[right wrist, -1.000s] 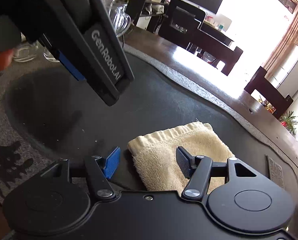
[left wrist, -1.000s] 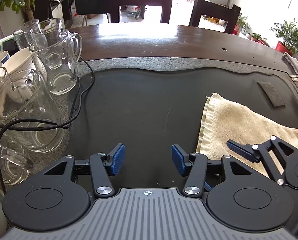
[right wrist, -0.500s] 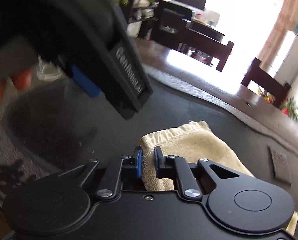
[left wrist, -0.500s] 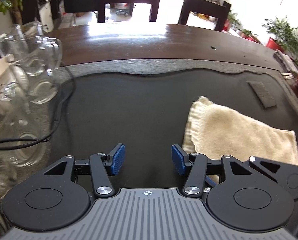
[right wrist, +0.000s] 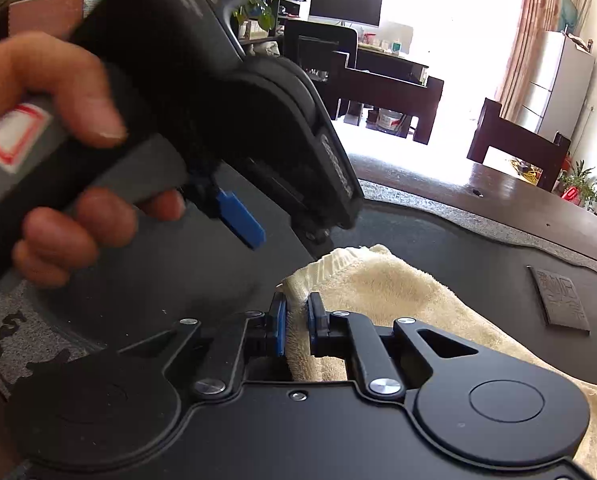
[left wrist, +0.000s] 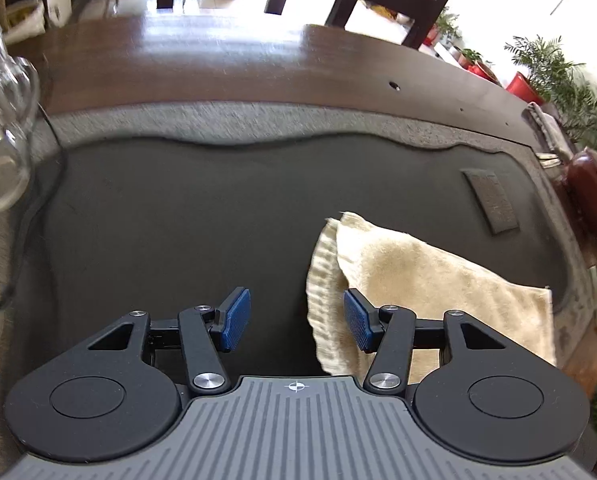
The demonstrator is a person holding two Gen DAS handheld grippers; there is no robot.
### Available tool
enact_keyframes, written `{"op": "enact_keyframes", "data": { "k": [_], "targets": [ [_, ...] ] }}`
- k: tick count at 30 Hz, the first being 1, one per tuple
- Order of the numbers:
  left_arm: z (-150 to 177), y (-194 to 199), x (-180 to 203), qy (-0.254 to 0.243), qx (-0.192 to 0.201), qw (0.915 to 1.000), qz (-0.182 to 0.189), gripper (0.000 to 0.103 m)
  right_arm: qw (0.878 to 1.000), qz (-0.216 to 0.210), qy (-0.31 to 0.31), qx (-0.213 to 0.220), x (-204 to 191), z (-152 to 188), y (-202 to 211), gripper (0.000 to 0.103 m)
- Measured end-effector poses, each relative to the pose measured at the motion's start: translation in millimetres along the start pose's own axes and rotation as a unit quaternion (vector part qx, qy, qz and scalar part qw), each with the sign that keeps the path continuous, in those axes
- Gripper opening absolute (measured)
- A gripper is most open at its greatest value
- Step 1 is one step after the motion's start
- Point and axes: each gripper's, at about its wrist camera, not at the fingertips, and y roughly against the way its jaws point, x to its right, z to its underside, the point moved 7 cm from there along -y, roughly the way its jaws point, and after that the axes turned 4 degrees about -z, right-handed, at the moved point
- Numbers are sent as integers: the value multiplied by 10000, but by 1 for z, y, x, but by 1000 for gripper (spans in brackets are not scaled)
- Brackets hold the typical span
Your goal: Fold towel
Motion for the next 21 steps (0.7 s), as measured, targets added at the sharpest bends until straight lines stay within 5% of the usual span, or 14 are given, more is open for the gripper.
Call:
{"op": "enact_keyframes", "data": {
  "k": [21],
  "targets": [
    [-16,-17,7,795,-184,9931,847,54,9999,-58,-95,6,-2,0,5,12]
  ]
}}
